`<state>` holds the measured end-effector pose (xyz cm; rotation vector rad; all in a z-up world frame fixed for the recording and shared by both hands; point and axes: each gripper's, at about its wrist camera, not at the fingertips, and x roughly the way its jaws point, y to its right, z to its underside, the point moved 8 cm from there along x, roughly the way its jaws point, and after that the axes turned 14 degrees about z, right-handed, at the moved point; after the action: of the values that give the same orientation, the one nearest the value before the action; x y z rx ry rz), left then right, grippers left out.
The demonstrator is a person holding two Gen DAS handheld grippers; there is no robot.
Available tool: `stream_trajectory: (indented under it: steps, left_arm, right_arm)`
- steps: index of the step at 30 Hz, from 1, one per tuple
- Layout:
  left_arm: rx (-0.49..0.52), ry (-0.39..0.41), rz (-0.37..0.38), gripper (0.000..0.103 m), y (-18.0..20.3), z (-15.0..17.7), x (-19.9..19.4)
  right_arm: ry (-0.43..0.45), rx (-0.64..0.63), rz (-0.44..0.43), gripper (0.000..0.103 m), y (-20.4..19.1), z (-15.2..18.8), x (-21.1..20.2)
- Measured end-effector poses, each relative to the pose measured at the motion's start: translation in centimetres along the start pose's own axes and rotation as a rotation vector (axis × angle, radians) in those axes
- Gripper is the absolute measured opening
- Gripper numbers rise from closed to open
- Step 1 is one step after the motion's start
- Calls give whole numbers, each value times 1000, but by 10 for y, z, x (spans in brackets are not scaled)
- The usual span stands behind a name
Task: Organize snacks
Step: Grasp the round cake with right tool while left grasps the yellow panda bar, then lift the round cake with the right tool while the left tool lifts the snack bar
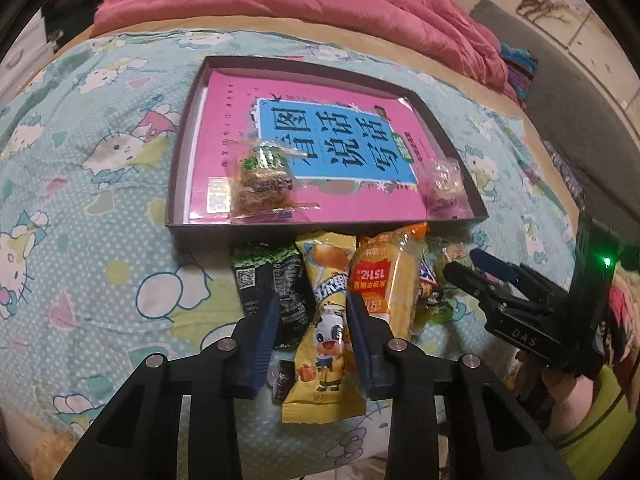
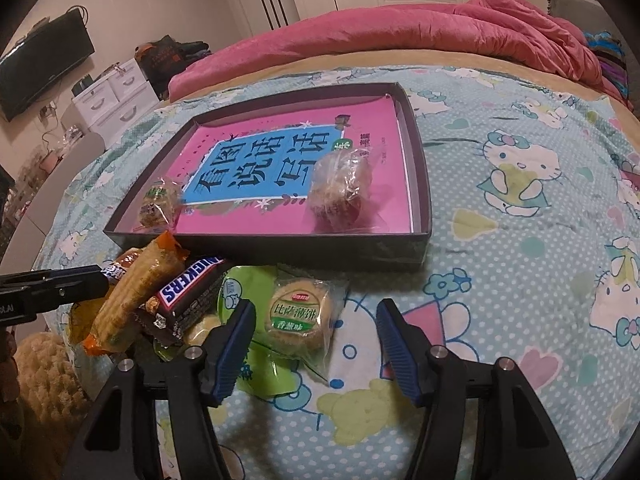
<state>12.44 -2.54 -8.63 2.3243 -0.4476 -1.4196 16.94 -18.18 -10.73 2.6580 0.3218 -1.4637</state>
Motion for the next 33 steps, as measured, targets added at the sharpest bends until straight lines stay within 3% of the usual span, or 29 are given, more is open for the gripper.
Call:
stream_trajectory:
  steps: [9,17,24,33]
  left_arm:
    - [12,-27,-32,35,0,4,12]
    - [38,-35,-83,31,1,0,17]
    - [95,-33,-130,24,6,-4,21]
    - [60,31,-62,15,2,-10,6]
  right_arm:
    - [-10,-71,57,55,-4,3,10]
    - [-14,-93,40,41,-9,0,19]
    - [-37,38,-86,37,5,-3,14]
    - [-11,141,-163,36,16,-11,3]
